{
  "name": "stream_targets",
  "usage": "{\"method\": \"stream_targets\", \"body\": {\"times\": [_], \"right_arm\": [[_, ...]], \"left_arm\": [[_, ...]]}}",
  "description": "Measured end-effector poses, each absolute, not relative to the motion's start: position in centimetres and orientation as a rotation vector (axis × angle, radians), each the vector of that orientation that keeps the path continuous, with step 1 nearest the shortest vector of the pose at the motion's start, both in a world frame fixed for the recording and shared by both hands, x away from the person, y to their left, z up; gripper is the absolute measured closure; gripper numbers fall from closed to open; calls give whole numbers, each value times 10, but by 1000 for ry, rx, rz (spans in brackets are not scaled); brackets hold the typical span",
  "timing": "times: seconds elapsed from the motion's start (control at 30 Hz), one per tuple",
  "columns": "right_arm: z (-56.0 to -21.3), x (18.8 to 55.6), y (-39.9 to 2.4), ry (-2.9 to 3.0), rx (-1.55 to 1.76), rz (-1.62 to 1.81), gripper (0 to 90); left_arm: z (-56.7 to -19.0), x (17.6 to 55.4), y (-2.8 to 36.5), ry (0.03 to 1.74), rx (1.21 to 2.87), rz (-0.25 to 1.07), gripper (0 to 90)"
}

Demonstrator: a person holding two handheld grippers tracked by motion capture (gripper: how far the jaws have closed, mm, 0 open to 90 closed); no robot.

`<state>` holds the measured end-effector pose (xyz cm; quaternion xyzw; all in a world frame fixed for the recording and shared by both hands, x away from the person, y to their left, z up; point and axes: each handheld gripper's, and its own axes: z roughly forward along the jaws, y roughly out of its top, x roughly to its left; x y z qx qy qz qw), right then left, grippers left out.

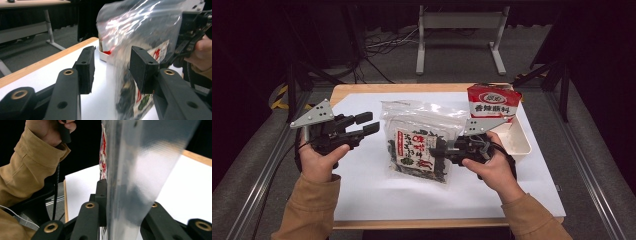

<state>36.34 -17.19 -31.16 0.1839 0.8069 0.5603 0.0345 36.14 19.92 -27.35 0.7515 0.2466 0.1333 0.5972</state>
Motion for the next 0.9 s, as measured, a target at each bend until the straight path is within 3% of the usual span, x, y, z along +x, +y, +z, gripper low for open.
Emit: {"method": "stream_targets", "body": {"times": [0.9], "right_arm": [[-269, 363, -226, 2371, 570, 1556, 757]], "left_arm": [[-286, 373, 203, 640, 1786, 329, 433]]}}
